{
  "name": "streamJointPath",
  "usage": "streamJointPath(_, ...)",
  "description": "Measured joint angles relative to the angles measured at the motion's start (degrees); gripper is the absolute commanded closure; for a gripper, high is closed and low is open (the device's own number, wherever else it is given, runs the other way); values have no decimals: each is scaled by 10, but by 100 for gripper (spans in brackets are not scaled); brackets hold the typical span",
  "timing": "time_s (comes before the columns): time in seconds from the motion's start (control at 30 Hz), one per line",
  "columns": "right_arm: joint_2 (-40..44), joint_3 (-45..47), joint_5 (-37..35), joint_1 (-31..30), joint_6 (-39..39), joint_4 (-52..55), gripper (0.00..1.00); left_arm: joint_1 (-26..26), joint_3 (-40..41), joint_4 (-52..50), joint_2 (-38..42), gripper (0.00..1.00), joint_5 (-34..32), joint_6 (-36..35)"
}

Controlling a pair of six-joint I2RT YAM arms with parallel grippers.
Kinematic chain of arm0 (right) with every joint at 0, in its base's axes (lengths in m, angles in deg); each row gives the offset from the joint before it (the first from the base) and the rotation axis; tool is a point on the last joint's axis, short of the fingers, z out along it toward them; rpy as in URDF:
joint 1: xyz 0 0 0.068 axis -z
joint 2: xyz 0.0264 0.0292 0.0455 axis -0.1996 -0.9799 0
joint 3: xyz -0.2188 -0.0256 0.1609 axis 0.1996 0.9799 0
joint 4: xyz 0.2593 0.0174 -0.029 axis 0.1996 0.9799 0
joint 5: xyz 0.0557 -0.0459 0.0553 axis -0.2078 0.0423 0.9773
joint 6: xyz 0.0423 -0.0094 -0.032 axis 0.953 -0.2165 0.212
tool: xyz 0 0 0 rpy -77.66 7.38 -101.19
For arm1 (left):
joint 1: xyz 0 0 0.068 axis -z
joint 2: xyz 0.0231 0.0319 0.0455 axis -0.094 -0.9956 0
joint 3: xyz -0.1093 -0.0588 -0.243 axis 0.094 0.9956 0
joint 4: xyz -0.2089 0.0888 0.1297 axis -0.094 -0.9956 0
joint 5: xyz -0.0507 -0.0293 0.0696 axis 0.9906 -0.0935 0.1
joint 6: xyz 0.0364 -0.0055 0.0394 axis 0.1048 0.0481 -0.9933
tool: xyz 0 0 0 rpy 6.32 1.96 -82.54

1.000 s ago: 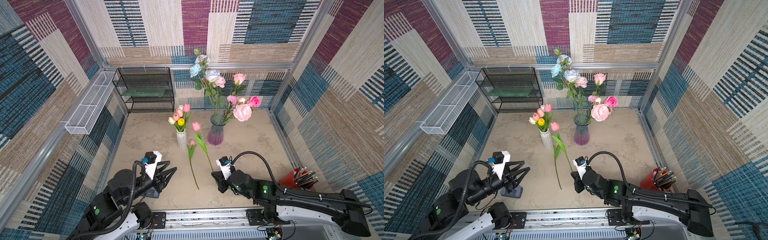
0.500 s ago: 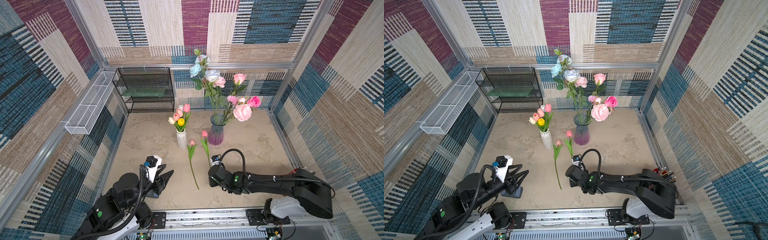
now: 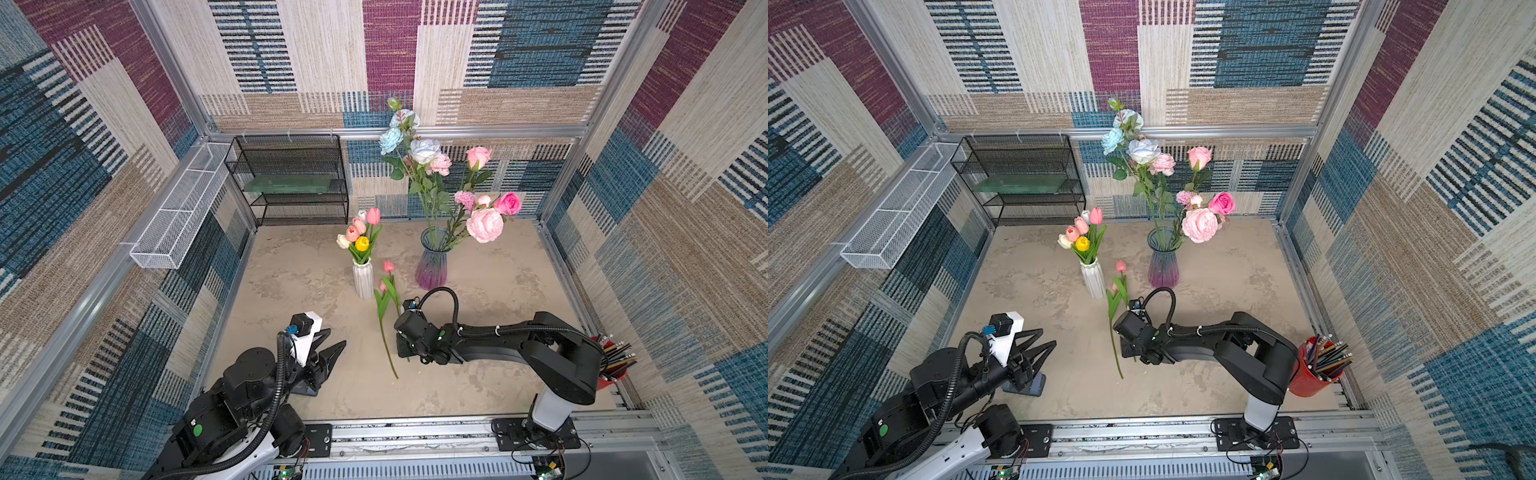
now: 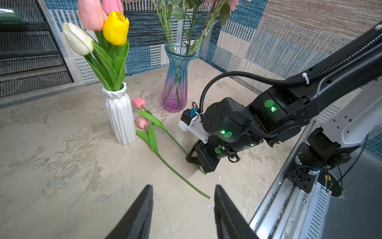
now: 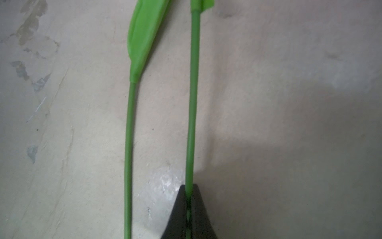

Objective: Pick out pink flowers from the vase
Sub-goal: Place the flower at the center of the board.

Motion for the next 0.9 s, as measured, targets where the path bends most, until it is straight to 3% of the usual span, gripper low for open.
streamJointPath(0.9, 16, 19, 58, -31, 7, -15, 78, 0, 1, 0, 0, 50, -1, 0)
